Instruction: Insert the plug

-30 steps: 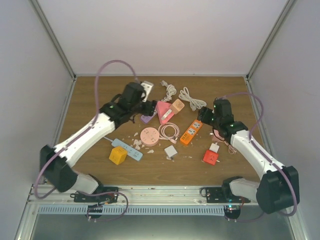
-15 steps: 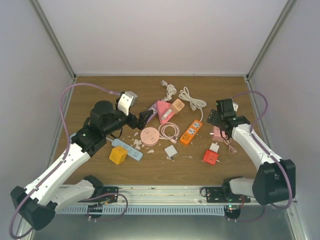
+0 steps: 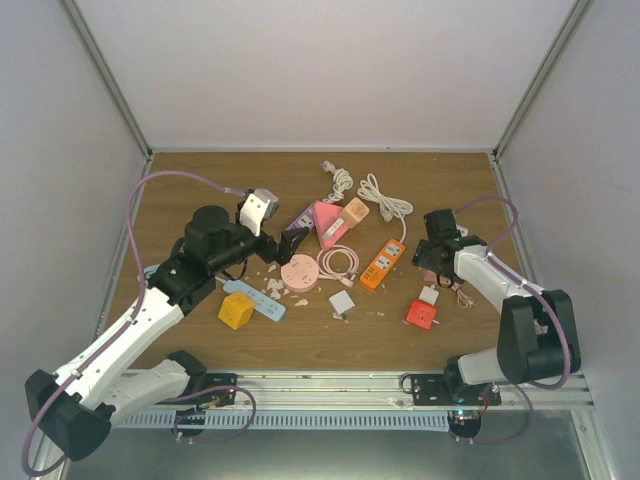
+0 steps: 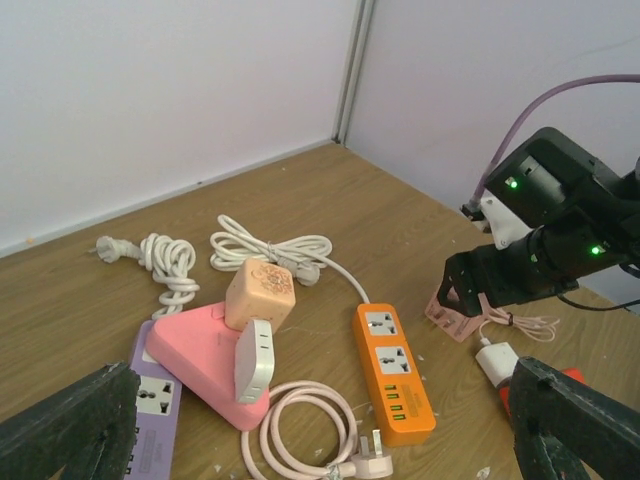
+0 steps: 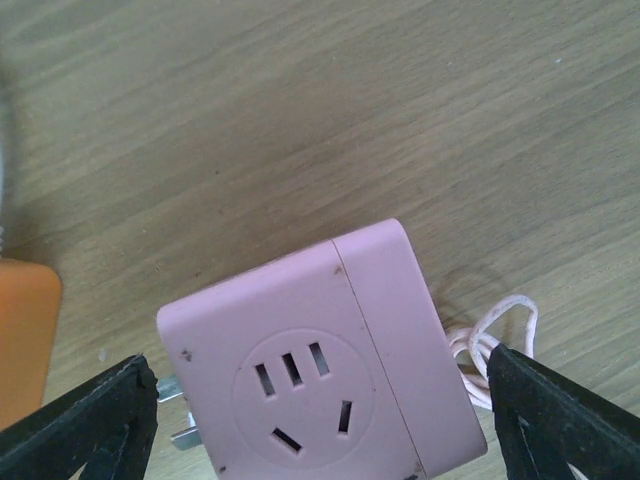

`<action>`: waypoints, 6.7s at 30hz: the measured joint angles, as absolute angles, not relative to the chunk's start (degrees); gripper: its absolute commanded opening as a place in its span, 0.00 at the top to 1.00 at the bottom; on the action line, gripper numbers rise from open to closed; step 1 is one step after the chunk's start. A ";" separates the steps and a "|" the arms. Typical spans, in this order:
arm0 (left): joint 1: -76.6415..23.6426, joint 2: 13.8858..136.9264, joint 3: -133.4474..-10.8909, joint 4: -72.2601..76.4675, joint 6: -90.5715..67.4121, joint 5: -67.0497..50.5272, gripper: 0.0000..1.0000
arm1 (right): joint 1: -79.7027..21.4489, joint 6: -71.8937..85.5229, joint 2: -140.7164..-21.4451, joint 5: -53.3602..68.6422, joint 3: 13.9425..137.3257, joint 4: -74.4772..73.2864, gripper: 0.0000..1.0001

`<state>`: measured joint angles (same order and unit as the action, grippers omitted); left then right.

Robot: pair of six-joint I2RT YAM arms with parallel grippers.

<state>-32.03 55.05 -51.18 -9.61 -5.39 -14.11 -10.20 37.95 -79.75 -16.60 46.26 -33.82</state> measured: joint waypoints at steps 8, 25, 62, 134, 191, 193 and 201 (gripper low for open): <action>-31.38 56.55 -51.18 -9.19 -5.58 -15.20 0.01 | -10.15 37.04 -80.62 -16.78 45.87 -33.89 0.27; -31.07 58.35 -51.18 -9.19 -6.46 -16.21 0.01 | -10.15 33.45 -81.84 -17.45 44.99 -31.42 0.42; -31.07 62.57 -51.24 7.09 -42.83 -23.27 0.01 | -33.34 24.10 -64.84 21.10 47.09 14.26 0.48; -30.33 64.05 -45.06 14.96 10.39 -53.04 0.71 | -37.26 46.33 -64.69 28.18 64.42 -27.11 0.12; -29.98 44.36 -40.51 3.64 -4.95 -3.77 0.01 | -24.01 45.01 -86.76 -14.79 64.01 -40.47 0.61; -29.67 44.47 -40.51 3.62 -5.19 -3.64 0.01 | -23.92 45.80 -88.64 -15.35 64.62 -40.42 0.61; -28.95 43.83 -40.27 3.64 -5.61 -3.33 0.01 | -23.81 50.59 -92.20 -16.73 64.88 -40.88 0.62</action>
